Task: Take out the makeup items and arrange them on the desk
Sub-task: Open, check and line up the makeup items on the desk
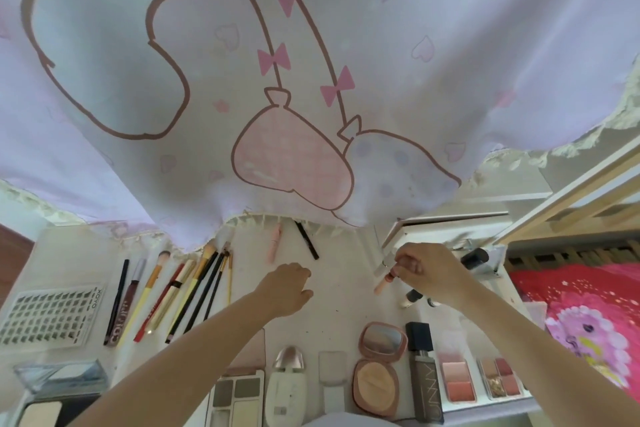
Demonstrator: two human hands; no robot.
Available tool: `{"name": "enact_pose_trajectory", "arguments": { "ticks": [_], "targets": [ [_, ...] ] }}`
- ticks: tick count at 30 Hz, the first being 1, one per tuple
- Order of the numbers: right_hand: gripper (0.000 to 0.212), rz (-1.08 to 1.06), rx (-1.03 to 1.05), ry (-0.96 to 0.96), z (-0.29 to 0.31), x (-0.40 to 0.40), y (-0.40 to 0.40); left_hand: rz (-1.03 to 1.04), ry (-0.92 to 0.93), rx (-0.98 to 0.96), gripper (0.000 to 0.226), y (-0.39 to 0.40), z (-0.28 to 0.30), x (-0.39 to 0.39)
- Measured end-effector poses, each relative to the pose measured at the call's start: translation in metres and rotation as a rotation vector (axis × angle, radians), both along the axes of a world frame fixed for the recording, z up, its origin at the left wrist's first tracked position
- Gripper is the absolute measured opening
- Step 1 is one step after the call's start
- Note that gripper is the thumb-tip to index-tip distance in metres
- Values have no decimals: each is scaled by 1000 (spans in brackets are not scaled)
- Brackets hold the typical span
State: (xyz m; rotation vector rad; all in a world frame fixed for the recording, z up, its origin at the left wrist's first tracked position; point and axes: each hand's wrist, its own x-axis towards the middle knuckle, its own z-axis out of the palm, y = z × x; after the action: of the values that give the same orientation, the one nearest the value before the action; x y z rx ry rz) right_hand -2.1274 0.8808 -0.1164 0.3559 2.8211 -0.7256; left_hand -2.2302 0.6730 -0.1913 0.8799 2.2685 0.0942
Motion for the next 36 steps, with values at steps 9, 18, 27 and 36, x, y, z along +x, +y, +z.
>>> {"name": "enact_pose_trajectory", "arguments": {
  "ticks": [9,18,27,36],
  "targets": [
    [18,-2,165,-34,-37,20,9,-59,-22,-190,57,10,-29,6],
    [28,30,208,-46,-43,23,15,-66,-20,-186,55,5,-33,11],
    [23,252,397,192,-28,-14,-17,10,117,-115,46,-9,-27,-3],
    [38,-32,139,-237,-93,-116,-89,178,193,-15,41,-54,-12,-30]
  ]
}}
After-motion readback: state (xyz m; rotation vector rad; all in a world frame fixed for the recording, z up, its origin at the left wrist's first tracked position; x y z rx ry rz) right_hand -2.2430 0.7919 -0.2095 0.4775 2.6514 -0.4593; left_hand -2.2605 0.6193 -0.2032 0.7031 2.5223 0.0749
